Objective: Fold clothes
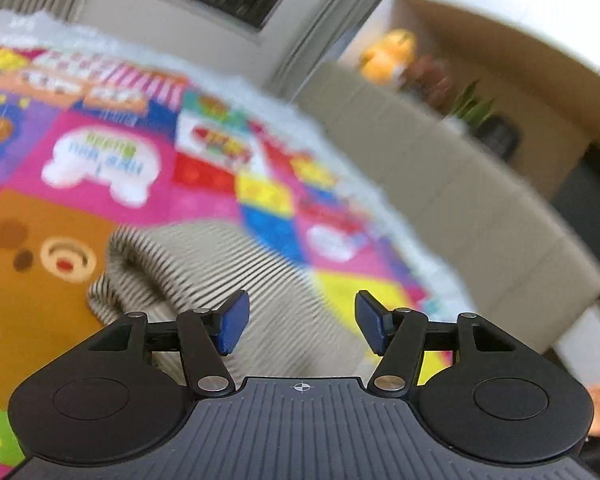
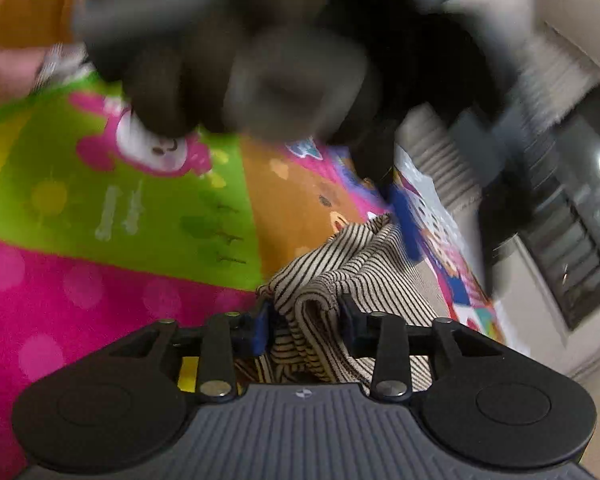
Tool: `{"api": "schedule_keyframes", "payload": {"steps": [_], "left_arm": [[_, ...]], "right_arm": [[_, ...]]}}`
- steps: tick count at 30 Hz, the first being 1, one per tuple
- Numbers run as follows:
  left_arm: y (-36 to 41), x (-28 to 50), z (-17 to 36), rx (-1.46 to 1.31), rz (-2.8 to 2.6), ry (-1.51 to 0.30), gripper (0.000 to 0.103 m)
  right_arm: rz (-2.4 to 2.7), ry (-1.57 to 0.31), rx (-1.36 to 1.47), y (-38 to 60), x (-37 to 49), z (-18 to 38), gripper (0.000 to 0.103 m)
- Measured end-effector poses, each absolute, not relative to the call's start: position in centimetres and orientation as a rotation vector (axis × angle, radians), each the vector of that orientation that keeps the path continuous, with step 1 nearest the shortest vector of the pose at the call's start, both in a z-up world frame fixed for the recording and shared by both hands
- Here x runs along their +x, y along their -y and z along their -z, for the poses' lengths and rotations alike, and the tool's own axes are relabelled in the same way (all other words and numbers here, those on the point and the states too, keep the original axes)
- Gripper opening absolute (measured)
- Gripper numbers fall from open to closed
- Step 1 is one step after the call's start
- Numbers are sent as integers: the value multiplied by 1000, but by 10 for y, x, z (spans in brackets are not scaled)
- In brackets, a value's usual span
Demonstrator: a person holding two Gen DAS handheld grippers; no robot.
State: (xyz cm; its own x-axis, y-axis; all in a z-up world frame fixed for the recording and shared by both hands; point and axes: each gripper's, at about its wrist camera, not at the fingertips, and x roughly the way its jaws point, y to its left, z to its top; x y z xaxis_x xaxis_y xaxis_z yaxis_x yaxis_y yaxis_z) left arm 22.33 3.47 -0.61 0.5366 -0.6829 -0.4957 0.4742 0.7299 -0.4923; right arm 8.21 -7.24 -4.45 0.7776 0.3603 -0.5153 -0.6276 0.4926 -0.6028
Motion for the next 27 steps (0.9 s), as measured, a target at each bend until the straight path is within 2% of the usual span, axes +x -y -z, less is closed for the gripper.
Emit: {"api": "schedule_keyframes", "payload": {"steps": [2, 4, 6, 9, 17, 19, 20, 21, 24, 27], "left_arm": [[-26, 229, 18, -284, 666, -757, 54], [-30, 227, 22, -284, 664, -751, 54], [-33, 226, 23, -278, 665, -749, 54], [-35, 225, 24, -259, 668, -747, 54], [-41, 225, 26, -258, 681, -744, 54], [-46, 224, 28, -260, 682, -746, 54], [-48, 224, 30, -263, 685, -748, 54], [-51, 224, 31, -265, 686, -749, 54], [-54, 224, 32, -258, 688, -750, 54], [-58, 222, 34, -267, 699, -748, 58]], "right_arm": [[-603, -384, -727, 95, 86, 26, 43], [-582, -423, -568, 121, 91, 6, 56], [-552, -460, -371, 152, 102, -13, 77], [-520, -531, -159, 181, 131, -9, 85], [-443, -720, 300, 237, 219, 35, 85], [-460, -762, 396, 239, 228, 48, 81], [-483, -783, 437, 236, 228, 56, 72], [-501, -797, 467, 232, 227, 61, 70], [-539, -722, 354, 217, 195, 41, 63], [-591, -667, 304, 211, 167, 22, 62]]}}
